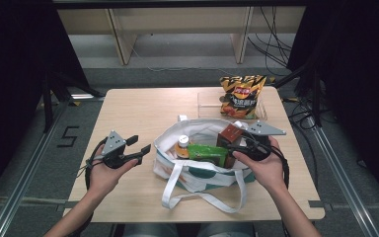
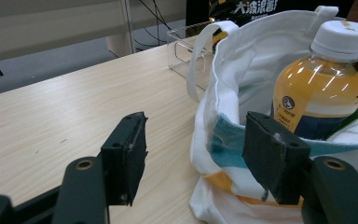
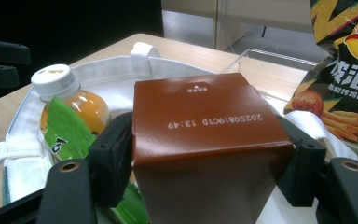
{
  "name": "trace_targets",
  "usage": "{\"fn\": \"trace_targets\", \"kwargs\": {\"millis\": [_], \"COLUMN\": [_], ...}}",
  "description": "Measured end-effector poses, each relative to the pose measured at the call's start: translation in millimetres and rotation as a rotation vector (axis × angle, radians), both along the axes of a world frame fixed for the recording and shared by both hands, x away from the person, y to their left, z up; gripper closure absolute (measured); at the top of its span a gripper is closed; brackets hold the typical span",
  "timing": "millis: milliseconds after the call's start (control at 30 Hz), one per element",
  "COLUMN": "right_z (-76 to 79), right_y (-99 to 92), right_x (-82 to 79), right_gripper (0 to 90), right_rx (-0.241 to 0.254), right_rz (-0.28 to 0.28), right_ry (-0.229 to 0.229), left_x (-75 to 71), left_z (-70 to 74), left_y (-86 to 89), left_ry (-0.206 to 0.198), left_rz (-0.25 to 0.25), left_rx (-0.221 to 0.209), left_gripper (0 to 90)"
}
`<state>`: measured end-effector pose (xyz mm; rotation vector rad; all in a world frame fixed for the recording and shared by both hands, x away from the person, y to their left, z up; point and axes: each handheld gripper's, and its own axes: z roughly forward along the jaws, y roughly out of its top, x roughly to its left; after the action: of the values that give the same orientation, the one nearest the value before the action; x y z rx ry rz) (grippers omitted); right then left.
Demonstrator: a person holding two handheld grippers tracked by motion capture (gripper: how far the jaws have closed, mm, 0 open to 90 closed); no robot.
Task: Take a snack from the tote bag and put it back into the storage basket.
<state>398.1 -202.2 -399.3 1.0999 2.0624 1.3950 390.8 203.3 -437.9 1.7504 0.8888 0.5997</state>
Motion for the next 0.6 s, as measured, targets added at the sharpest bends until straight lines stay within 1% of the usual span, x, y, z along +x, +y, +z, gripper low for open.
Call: {"fn": "trace_targets", "kwargs": {"millis": [33, 100, 133, 167, 233, 267, 300, 367, 400, 433, 467, 500, 533, 567, 600], "right_z": [-0.3, -0.7, 0.0, 0.4, 1.0, 0.7, 0.7, 1.0, 0.7, -0.2, 0.9, 1.2, 1.2, 2.6, 2.8], "right_y": [-1.2, -0.6, 0.1, -0.5, 0.2, -0.2, -0.3, -1.8, -1.4, -0.9, -1.8, -1.8, -2.7, -1.4, -2.6], "right_x": [1.6, 1.5, -0.5, -1.0, -2.9, -2.2, -2.4, -1.7, -1.9, -1.4, -2.4, -2.6, -1.6, -5.0, -2.7], "right_gripper": [33.9, 35.6, 36.9, 37.3, 38.0, 38.1, 38.3, 38.4, 38.5, 38.5, 38.6, 38.6, 38.6, 38.7, 38.7], "right_rx": [-0.012, -0.015, -0.009, -0.019, -0.018, -0.021, -0.022, -0.037, -0.029, -0.021, -0.016, -0.008, -0.017, -0.005, -0.007], "right_rz": [0.007, 0.006, 0.003, 0.006, -0.002, 0.002, 0.004, 0.008, 0.013, 0.0, 0.013, 0.015, 0.014, -0.007, 0.009], "right_ry": [-0.019, -0.03, -0.003, -0.003, -0.002, -0.021, -0.021, -0.038, -0.032, -0.057, -0.03, -0.026, -0.051, -0.01, -0.042], "left_x": [0.2, 0.2, 0.3, 0.2, 0.1, 0.5, 0.5, 0.4, 0.3, 0.4, 0.5, 0.4, 0.4, 0.3, 0.1], "left_z": [-0.1, -0.4, -0.4, -0.2, 0.2, 0.1, 0.1, 0.0, -0.1, -0.1, 0.0, 0.1, 0.1, 0.4, 0.4], "left_y": [0.3, 0.4, 0.5, 0.6, 0.6, 0.7, 0.7, 0.9, 0.8, 0.8, 0.9, 0.9, 1.0, 1.3, 1.4], "left_ry": [0.0, 0.002, 0.002, 0.002, 0.0, -0.002, -0.002, -0.002, 0.0, -0.001, -0.002, -0.001, -0.002, -0.002, -0.001], "left_rz": [0.0, 0.003, 0.003, 0.003, 0.002, -0.001, 0.0, 0.0, 0.001, 0.0, 0.0, 0.001, 0.002, 0.003, 0.005], "left_rx": [0.001, -0.001, -0.001, -0.002, -0.004, -0.007, -0.008, -0.007, -0.009, -0.008, -0.006, -0.007, -0.007, -0.002, -0.001], "left_gripper": [39.1, 39.1, 39.1, 39.1, 39.1, 39.1, 39.1, 39.1, 39.1, 39.1, 39.1, 39.1, 39.1, 39.1, 39.1]}}
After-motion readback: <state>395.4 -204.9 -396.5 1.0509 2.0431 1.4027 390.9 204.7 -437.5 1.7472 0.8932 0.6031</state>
